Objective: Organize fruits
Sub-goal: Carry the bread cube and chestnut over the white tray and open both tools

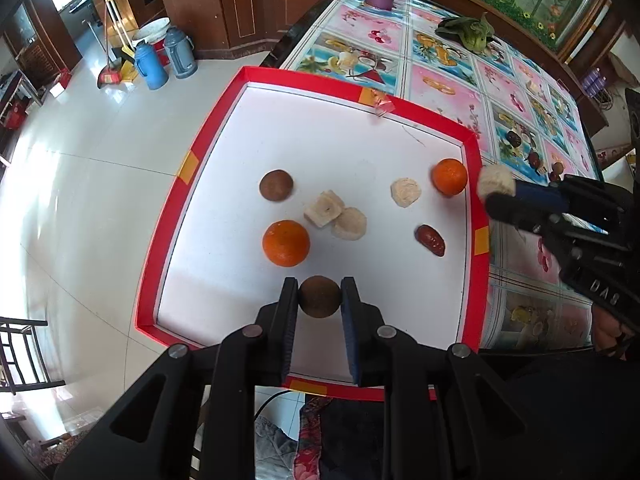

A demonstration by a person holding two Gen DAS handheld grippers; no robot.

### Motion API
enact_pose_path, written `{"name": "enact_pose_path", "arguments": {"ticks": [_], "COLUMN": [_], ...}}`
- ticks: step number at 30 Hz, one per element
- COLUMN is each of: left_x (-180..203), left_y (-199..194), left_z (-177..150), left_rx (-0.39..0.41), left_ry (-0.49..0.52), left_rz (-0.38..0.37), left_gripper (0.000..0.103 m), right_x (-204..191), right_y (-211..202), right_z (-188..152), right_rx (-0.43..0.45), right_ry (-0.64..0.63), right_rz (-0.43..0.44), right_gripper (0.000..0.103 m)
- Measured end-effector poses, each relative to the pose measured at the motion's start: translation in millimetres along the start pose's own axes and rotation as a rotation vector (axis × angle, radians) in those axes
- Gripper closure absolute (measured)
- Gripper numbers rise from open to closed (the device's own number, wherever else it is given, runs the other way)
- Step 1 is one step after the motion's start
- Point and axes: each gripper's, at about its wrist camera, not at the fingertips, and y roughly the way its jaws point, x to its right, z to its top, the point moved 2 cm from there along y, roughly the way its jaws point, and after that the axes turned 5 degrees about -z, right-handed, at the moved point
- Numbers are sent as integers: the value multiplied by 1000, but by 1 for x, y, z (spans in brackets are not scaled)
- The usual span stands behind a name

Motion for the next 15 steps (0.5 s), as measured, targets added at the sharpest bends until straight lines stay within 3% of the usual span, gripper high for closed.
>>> {"name": "enact_pose_path", "arguments": {"ticks": [6,15], "left_x": [12,8], "left_y": [14,33], "left_z": [-3,0], "left_rx": [-12,-45], "left_ry": [41,64], "left_rz": [-44,16], "left_gripper": [80,80], "right_x": [-27,-34], "right_y": [30,61], "right_z": [4,-1], "right_rx": [-89,-198], "right_ry": [-79,-74], "right_rz": [71,124], "right_gripper": [87,87]}}
